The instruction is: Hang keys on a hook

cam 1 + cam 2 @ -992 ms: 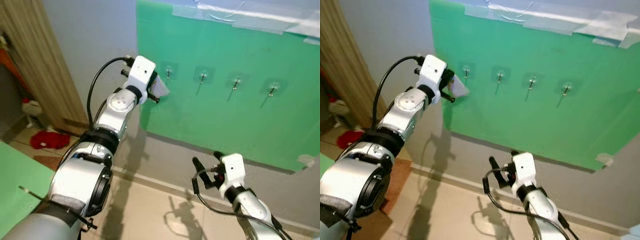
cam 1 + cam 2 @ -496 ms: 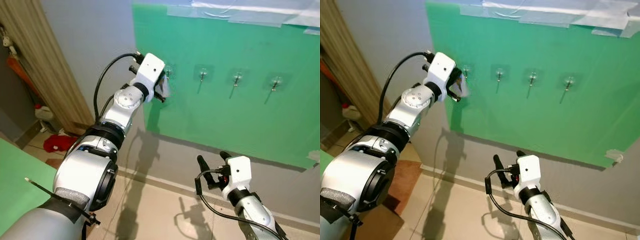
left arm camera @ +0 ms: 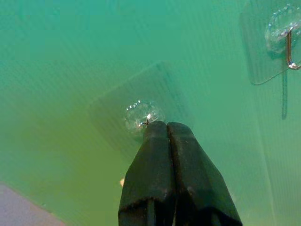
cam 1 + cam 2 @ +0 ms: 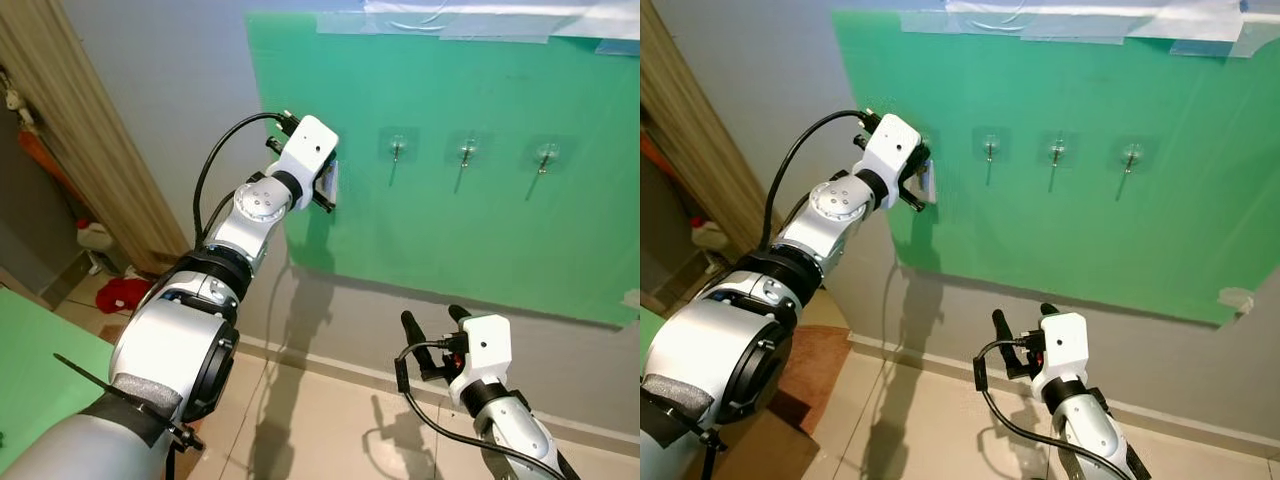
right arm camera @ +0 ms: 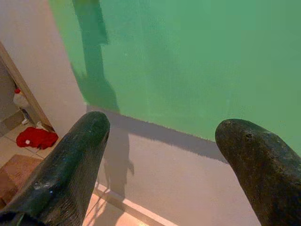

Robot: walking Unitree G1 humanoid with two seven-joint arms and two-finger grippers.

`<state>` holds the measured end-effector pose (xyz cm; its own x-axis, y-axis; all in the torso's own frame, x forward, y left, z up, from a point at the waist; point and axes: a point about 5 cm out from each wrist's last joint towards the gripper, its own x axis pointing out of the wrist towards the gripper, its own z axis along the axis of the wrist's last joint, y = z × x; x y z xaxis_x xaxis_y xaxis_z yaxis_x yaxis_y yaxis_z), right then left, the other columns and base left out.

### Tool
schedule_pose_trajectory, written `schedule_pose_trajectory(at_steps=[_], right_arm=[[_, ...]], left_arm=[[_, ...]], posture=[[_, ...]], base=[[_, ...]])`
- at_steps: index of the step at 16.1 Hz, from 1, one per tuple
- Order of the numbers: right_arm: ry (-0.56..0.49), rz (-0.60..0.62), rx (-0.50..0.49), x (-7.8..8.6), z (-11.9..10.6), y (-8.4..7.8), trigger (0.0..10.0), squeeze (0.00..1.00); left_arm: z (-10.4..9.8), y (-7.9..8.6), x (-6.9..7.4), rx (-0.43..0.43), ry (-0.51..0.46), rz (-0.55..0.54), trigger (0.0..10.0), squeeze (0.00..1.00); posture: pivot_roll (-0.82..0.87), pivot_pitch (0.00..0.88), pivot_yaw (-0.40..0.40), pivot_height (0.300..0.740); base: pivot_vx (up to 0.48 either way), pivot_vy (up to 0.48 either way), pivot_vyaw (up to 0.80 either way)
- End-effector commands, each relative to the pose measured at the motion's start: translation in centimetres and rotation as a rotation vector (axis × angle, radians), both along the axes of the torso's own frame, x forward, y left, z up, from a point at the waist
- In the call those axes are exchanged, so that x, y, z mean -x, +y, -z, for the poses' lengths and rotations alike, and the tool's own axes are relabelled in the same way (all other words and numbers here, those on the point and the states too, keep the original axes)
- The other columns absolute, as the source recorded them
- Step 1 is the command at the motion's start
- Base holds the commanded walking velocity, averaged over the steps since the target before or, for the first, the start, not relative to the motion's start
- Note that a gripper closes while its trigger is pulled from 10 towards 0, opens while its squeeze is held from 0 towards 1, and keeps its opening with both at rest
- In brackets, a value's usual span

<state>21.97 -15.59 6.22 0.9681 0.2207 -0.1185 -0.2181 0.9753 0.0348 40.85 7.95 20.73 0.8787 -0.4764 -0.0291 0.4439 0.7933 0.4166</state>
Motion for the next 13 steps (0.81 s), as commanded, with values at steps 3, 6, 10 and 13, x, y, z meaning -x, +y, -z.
schedule_pose_trajectory(at_steps=[3,6,10,13], right_arm=[[0.001,-0.001,0.006,0.0,-0.3,0.3,10.0,0.0],[0.003,0.002,0.009,-0.1,-0.5,0.2,10.0,0.0],[0.012,0.001,0.013,-0.2,-0.3,-0.1,10.0,0.0],[0.021,-0.001,0.017,-0.1,-0.1,-0.4,10.0,0.0]], left_arm=[[-1.1,0.5,-0.5,0.039,0.014,-0.034,0.0,0.4],[-0.7,1.4,-0.7,0.204,0.106,-0.097,0.0,0.38],[0.6,2.3,-0.6,0.43,0.234,-0.157,0.0,0.38],[0.7,2.7,-0.7,0.496,0.256,-0.169,0.0,0.38]], posture=[[-0.21,0.0,0.182,0.722],[-0.22,0.0,0.182,0.722],[-0.21,0.0,0.175,0.722],[-0.21,0.0,0.173,0.722]], base=[[0.0,0.0,0.0],[0.0,0.0,0.0],[0.0,0.0,0.0],[0.0,0.0,0.0]])
